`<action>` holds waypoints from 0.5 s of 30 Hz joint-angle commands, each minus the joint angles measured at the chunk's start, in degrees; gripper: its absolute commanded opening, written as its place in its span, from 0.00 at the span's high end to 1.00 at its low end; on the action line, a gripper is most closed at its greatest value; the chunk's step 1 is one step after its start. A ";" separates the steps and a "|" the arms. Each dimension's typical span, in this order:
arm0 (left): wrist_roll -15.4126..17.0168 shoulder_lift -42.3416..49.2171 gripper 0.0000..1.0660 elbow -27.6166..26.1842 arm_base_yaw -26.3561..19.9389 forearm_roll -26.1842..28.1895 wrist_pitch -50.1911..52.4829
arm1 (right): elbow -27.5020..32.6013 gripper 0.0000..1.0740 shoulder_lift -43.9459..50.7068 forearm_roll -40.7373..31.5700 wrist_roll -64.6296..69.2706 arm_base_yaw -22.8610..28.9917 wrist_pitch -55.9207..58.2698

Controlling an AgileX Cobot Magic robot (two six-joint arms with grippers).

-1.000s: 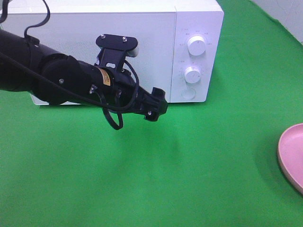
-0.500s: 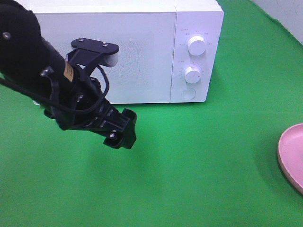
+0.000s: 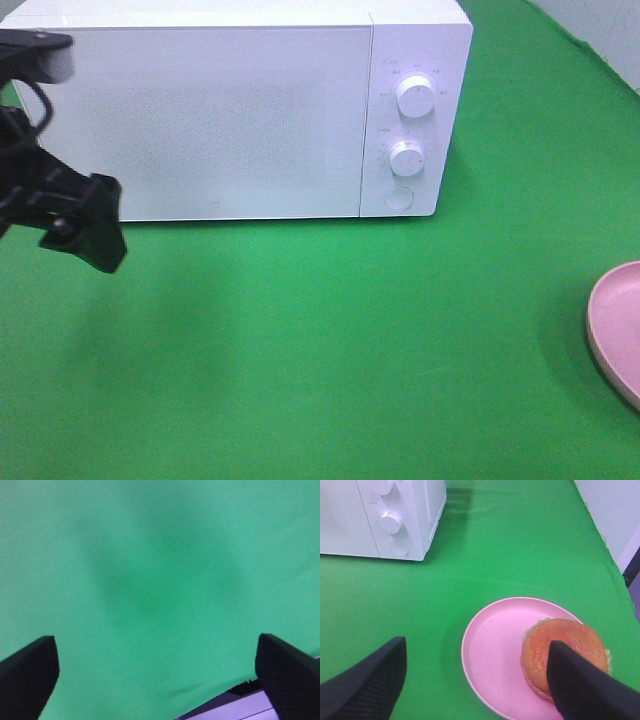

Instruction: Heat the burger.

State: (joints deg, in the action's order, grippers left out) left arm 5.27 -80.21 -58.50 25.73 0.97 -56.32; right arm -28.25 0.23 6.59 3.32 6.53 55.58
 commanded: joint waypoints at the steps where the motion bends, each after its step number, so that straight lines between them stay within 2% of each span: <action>1: -0.97 2.01 0.06 -0.23 -4.07 0.06 -2.46 | 0.11 0.30 1.60 -0.06 -0.46 -0.40 -0.63; 3: -2.18 4.47 0.06 -0.23 -9.17 0.06 -4.64 | 0.11 0.30 1.60 -0.06 -0.46 -0.40 -0.63; 4: -2.18 4.47 0.06 -0.23 -9.17 0.06 -4.64 | 0.11 0.30 1.60 -0.06 -0.46 -0.40 -0.63; 5: -2.29 5.79 0.06 -0.23 -12.38 0.06 -6.36 | 0.11 0.30 1.60 -0.06 -0.46 -0.40 -0.63; 6: -2.29 5.79 0.06 -0.23 -12.38 0.06 -6.36 | 0.11 0.30 1.60 -0.06 -0.46 -0.40 -0.63; 7: -2.29 7.05 0.06 -0.23 -14.84 0.17 -8.19 | 0.11 0.30 1.60 -0.06 -0.46 -0.40 -0.63; 12: -2.23 10.03 0.06 0.11 -17.93 0.06 -11.34 | 0.11 0.30 1.60 -0.06 -0.46 -0.40 -0.63; 14: -2.23 11.80 0.06 1.43 -18.51 0.11 -11.63 | 0.11 0.30 1.60 -0.06 -0.46 -0.40 -0.63; 15: -2.23 13.87 0.06 3.84 -18.51 0.34 -11.57 | 0.11 0.30 1.60 -0.06 -0.46 -0.40 -0.63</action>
State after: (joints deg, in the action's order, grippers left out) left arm 3.15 -67.95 -56.49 7.39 0.92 -67.09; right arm -28.25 0.23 6.59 3.32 6.53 55.58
